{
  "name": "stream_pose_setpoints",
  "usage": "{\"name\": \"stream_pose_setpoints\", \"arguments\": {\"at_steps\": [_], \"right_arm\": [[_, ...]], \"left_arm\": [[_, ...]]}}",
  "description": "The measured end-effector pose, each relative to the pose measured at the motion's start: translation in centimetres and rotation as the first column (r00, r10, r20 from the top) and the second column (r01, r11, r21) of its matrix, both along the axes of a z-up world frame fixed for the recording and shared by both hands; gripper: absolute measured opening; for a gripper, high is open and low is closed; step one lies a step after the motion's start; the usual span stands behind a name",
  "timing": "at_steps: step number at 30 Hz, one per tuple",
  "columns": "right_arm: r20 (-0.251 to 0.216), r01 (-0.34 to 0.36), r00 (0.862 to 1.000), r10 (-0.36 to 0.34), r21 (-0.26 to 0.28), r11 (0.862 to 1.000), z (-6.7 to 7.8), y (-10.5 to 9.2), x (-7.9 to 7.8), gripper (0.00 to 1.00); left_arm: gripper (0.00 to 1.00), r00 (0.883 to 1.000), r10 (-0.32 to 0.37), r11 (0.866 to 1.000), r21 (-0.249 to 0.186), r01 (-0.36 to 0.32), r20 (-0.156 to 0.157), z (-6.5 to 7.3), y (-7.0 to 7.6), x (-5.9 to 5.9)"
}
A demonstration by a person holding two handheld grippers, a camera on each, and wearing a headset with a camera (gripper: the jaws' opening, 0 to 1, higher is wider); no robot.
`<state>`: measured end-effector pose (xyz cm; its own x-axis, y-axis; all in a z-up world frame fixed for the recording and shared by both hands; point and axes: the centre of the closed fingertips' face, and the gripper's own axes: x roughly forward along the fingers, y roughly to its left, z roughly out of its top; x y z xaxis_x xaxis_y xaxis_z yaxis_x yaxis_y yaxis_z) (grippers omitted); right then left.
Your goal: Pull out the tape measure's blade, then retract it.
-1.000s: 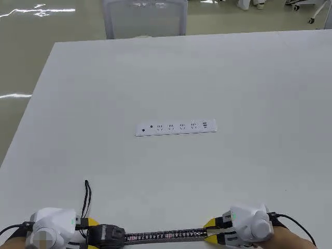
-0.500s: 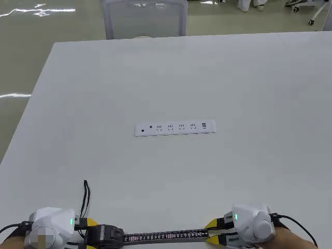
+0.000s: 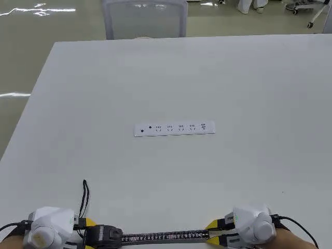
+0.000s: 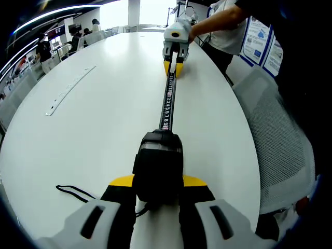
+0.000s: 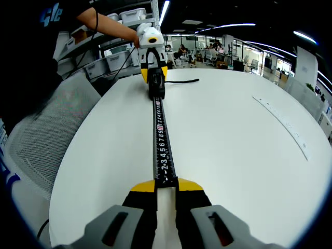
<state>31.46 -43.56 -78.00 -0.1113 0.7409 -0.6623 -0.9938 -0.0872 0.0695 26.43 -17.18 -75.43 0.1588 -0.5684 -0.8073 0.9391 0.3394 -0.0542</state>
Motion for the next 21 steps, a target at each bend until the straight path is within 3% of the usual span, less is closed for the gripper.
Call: {"name": "stream_pose_setpoints", "arguments": {"at_steps": [10,21], "right_arm": [[0.003,0.003,1.0,-0.003,-0.007,1.0,0.01,-0.23,-0.18,0.11],[0.042,-0.003,0.999,0.005,-0.039,0.999,-0.37,-0.06,-0.09,0.13]], "left_arm": [[0.28,1.0,-0.008,1.0,-0.001,0.008,0.0,-0.04,-0.07,-0.12],[0.29,1.0,-0.014,1.0,-0.008,0.014,-0.003,-0.21,-0.01,-0.14]]}}
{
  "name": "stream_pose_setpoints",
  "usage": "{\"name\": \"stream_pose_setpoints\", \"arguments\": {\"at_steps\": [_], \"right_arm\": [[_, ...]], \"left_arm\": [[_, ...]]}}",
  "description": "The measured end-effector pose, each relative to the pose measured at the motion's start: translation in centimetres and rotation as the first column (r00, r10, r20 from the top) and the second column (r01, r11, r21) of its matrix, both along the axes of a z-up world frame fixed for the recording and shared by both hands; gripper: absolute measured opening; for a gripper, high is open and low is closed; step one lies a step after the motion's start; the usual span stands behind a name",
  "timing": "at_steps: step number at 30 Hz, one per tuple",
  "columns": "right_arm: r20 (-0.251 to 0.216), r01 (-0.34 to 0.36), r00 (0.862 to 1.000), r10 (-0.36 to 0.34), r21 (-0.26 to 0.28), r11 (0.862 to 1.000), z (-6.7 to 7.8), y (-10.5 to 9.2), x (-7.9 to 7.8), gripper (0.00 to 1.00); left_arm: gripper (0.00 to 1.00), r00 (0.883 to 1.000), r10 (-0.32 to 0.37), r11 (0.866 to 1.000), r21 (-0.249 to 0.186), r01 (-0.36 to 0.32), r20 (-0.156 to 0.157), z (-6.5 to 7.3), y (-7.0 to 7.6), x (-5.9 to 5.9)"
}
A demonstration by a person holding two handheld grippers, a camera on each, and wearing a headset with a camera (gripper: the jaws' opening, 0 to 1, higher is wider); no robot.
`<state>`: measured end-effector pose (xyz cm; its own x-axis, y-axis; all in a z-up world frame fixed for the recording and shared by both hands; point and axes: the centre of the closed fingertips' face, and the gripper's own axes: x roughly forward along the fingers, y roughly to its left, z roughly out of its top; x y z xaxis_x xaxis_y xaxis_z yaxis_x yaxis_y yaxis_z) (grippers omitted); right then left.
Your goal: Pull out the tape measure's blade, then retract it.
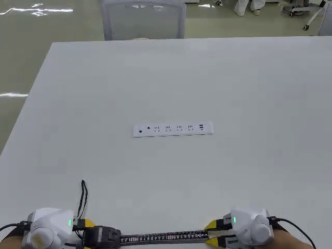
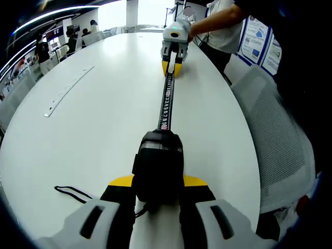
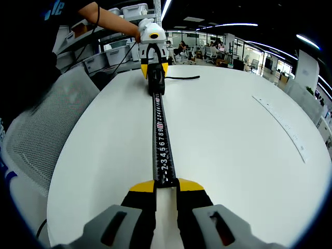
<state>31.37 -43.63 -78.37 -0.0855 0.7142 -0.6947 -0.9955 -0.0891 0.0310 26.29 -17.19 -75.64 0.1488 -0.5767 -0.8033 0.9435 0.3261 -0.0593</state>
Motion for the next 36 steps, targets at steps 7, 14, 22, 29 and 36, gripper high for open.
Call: {"name": "stream_pose_setpoints", "arguments": {"at_steps": [7,14,22,29,36], "right_arm": [[0.011,0.014,1.0,-0.014,-0.031,0.999,-0.2,0.1,-0.1,0.14],[0.028,0.022,0.999,-0.021,-0.046,0.999,-0.2,-0.1,-0.1,0.14],[0.015,0.053,0.999,-0.052,-0.032,0.998,0.5,0.1,0.0,0.19],[0.011,0.062,0.998,-0.062,-0.041,0.997,0.9,-0.3,-0.4,0.24],[0.012,0.084,0.996,-0.083,-0.054,0.995,1.3,-0.7,-0.6,0.27]], "left_arm": [[0.29,1.0,-0.007,1.0,0.002,0.007,0.001,0.0,-0.1,-0.1],[0.29,1.0,-0.027,1.0,0.013,0.027,0.015,0.0,-0.1,-0.1],[0.29,0.998,-0.045,0.998,0.035,0.044,0.035,0.0,0.0,0.0],[0.3,0.998,-0.036,0.999,0.041,0.034,0.045,0.1,0.1,-0.1],[0.31,0.999,-0.003,1.0,0.018,0.002,0.039,0.9,0.3,-0.3]]}}
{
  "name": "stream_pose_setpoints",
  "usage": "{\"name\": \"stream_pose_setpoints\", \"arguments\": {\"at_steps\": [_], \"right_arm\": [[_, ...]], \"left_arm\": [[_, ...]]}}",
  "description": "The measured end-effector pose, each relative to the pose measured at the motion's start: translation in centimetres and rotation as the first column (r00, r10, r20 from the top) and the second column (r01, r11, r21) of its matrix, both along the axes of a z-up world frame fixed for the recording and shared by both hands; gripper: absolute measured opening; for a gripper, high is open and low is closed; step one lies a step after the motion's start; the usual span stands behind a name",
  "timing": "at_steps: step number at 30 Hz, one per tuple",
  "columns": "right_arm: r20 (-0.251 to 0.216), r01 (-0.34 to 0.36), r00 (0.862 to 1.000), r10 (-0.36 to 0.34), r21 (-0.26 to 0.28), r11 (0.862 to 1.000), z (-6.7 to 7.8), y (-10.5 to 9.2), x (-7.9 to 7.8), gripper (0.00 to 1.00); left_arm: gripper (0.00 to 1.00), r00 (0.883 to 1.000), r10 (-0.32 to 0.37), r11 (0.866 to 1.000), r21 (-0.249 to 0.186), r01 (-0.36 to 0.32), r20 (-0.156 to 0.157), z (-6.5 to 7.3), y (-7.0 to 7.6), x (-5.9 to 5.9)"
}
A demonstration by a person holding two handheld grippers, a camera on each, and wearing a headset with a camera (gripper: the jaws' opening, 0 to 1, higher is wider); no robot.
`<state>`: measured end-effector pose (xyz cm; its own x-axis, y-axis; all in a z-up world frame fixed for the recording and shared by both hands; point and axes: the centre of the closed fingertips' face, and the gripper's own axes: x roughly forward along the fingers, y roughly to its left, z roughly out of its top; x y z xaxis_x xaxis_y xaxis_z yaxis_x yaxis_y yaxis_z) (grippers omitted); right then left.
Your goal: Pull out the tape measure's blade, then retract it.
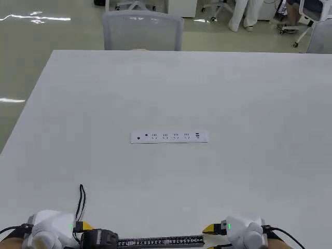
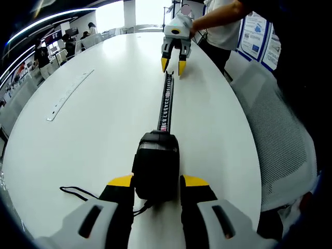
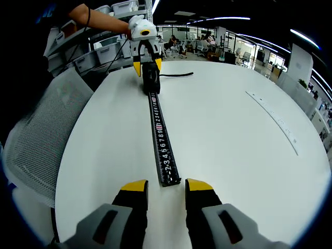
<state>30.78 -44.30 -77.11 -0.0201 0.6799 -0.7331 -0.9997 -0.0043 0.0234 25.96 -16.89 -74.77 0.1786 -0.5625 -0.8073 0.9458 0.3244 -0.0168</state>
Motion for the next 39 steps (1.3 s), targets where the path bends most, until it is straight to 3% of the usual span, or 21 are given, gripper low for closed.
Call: {"name": "stream_pose_setpoints", "arguments": {"at_steps": [9,18,33,39], "right_arm": [[0.002,0.04,0.999,-0.04,-0.006,0.999,0.9,0.0,-0.4,0.32],[0.004,0.098,0.995,-0.098,-0.005,0.995,1.7,-0.3,-0.7,0.38],[0.004,0.208,0.978,-0.208,0.017,0.978,3.1,-0.4,-1.3,0.46],[0.001,0.248,0.969,-0.249,0.035,0.968,3.8,-0.5,-1.7,0.49]], "left_arm": [[0.36,0.998,0.063,0.998,-0.006,-0.062,0.021,0.8,0.8,-0.2],[0.41,0.988,0.148,0.989,-0.033,-0.147,0.034,1.7,1.1,-0.6],[0.49,0.953,0.3,0.952,-0.081,-0.296,0.046,2.8,1.2,-1.8],[0.53,0.926,0.374,0.924,-0.095,-0.369,0.043,2.9,1.3,-2.3]]}}
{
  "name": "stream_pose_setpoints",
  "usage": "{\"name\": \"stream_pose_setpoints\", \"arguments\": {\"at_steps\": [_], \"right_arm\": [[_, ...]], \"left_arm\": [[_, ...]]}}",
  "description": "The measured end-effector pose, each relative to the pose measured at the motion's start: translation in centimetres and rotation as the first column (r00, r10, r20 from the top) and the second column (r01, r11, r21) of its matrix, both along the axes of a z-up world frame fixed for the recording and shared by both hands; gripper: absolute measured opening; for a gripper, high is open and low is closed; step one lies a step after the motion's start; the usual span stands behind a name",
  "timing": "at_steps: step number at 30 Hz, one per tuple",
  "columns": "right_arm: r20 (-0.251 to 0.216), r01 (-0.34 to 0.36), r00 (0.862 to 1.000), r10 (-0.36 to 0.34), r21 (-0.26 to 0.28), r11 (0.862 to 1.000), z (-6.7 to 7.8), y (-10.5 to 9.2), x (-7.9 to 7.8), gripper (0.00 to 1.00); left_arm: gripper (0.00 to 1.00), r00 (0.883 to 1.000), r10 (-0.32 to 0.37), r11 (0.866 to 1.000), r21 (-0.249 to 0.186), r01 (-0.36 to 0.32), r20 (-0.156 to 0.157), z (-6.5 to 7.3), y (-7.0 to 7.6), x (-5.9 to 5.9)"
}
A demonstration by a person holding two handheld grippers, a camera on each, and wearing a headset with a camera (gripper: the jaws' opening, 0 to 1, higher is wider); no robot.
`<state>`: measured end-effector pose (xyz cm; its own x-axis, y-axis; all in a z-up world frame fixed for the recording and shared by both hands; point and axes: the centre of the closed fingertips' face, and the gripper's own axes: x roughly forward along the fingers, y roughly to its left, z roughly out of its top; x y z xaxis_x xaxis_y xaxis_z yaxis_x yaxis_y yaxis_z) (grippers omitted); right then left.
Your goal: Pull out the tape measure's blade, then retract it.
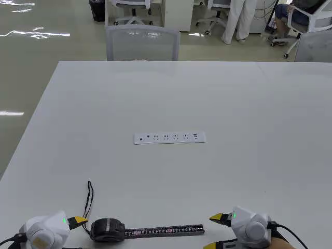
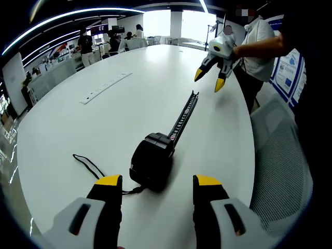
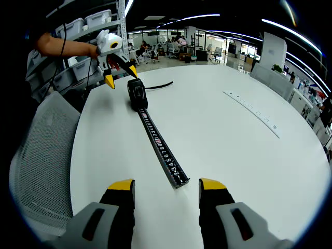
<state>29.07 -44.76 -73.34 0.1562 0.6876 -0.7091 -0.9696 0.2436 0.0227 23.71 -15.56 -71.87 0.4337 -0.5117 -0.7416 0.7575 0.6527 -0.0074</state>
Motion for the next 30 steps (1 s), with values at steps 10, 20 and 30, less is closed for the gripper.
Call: {"name": "stream_pose_setpoints", "arguments": {"at_steps": [10,20,30], "right_arm": [[0.004,0.123,0.992,-0.123,0.027,0.992,1.2,0.0,-0.9,0.62],[0.007,0.188,0.982,-0.189,0.043,0.981,2.3,0.2,-2.8,0.71],[0.016,0.245,0.969,-0.247,0.082,0.966,4.3,0.7,-3.8,0.8]], "left_arm": [[0.65,0.995,0.103,0.993,-0.058,-0.103,-0.003,0.9,-0.8,-1.6],[0.74,0.983,0.184,0.979,-0.09,-0.182,0.02,2.2,-1.5,-2.8],[0.81,0.962,0.267,0.958,-0.12,-0.26,0.05,3.9,-1.9,-3.3]]}}
